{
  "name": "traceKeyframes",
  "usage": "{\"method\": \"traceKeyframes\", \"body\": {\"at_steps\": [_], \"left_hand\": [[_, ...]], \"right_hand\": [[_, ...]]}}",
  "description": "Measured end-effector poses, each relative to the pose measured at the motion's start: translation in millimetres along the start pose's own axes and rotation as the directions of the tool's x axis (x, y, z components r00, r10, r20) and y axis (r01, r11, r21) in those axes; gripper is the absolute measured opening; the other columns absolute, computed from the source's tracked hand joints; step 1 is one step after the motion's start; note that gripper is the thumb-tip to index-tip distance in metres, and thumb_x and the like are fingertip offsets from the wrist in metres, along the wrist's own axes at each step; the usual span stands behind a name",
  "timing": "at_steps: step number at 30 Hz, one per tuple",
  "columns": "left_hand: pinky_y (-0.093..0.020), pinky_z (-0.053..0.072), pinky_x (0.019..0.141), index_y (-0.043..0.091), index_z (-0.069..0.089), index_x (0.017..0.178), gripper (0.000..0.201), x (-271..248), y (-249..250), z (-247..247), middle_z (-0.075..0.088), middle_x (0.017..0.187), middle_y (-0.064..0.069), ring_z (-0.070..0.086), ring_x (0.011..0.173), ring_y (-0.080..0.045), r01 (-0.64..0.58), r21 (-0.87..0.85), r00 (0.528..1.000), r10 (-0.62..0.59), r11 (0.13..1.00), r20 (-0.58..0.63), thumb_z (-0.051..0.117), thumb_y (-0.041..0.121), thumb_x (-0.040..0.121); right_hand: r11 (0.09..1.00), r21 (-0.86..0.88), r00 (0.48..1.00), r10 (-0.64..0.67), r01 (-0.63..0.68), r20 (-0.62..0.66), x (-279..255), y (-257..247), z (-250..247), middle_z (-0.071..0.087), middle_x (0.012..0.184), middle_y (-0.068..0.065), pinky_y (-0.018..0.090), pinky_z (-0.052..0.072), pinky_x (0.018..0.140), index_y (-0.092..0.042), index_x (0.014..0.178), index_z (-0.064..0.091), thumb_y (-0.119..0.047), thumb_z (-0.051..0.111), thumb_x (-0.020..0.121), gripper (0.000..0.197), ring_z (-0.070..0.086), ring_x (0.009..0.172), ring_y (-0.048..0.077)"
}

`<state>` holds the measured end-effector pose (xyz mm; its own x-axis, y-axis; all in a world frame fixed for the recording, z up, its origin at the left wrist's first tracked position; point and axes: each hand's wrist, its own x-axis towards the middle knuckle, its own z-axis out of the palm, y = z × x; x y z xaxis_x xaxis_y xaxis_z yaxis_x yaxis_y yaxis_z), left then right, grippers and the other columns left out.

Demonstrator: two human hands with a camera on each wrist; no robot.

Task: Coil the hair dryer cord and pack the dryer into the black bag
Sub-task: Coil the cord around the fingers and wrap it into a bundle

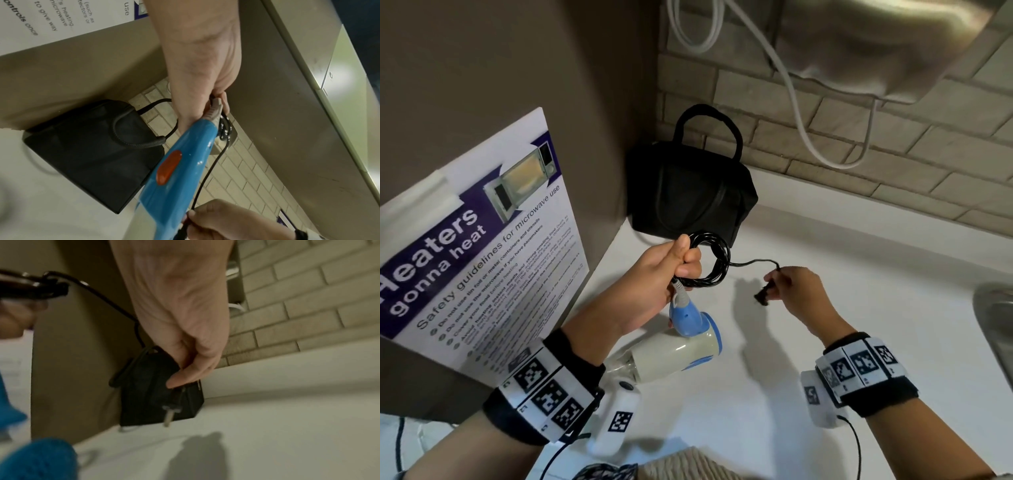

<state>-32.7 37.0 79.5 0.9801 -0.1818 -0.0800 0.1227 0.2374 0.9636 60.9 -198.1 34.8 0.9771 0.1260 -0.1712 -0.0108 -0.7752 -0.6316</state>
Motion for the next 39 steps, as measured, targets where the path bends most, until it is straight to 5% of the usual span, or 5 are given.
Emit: {"method": "traceKeyframes", "body": {"at_steps": [4,11,23,28,39], "left_hand": [[-0.027,0.024,0.060,0.020,0.036,0.073,0.033,0.5,-2.3,-1.4,0.039,0.059,0.013,0.029,0.057,-0.007,-0.009,0.001,1.000,0.009,1.000,0.014,0.030,0.047,0.092],[-0.028,0.042,0.079,0.032,0.060,0.068,0.042,2.0,-8.4,-5.8,0.055,0.087,0.005,0.052,0.089,-0.015,0.012,0.056,0.999,-0.009,0.998,-0.053,0.036,0.052,0.096],[-0.042,0.031,0.094,0.002,0.053,0.116,0.079,-0.6,-9.1,-1.7,0.052,0.107,-0.009,0.041,0.100,-0.022,0.021,0.067,0.999,-0.018,0.998,-0.041,0.052,0.070,0.078],[-0.032,0.033,0.069,0.024,0.062,0.081,0.038,-2.0,-4.4,-2.2,0.049,0.076,-0.005,0.045,0.066,-0.011,-0.001,0.133,1.000,0.004,0.991,-0.025,0.040,0.053,0.090],[-0.037,0.037,0.071,-0.002,0.052,0.097,0.055,-2.7,-0.4,1.8,0.058,0.067,-0.001,0.048,0.070,-0.022,-0.085,0.237,0.996,0.084,0.968,0.011,0.031,0.049,0.097]], "right_hand": [[0.580,0.766,0.957,0.094,-0.277,0.275,-15.4,-19.8,9.1,0.066,0.093,0.015,0.014,0.055,0.069,0.024,0.104,0.054,-0.002,0.044,0.097,0.029,0.069,0.068,0.008],[0.118,0.906,0.913,0.005,-0.406,0.409,-34.7,-55.6,5.3,0.071,0.086,0.012,0.015,0.056,0.066,0.010,0.105,0.062,0.000,0.046,0.094,0.021,0.070,0.075,0.011],[-0.093,0.886,0.890,-0.028,-0.455,0.454,-44.6,-73.5,9.1,0.068,0.085,0.011,0.021,0.058,0.065,0.005,0.072,0.072,0.013,0.030,0.092,0.047,0.069,0.068,0.016],[-0.228,0.814,0.842,-0.059,-0.534,0.536,-44.5,-77.8,18.5,0.060,0.097,0.016,0.022,0.055,0.055,0.005,0.099,0.055,0.014,0.025,0.090,0.032,0.066,0.066,0.017],[0.006,0.841,0.834,-0.125,-0.541,0.537,-50.2,-89.2,15.0,0.060,0.086,0.015,0.018,0.048,0.047,0.003,0.080,0.070,0.011,0.049,0.074,0.023,0.051,0.073,0.017]]}}
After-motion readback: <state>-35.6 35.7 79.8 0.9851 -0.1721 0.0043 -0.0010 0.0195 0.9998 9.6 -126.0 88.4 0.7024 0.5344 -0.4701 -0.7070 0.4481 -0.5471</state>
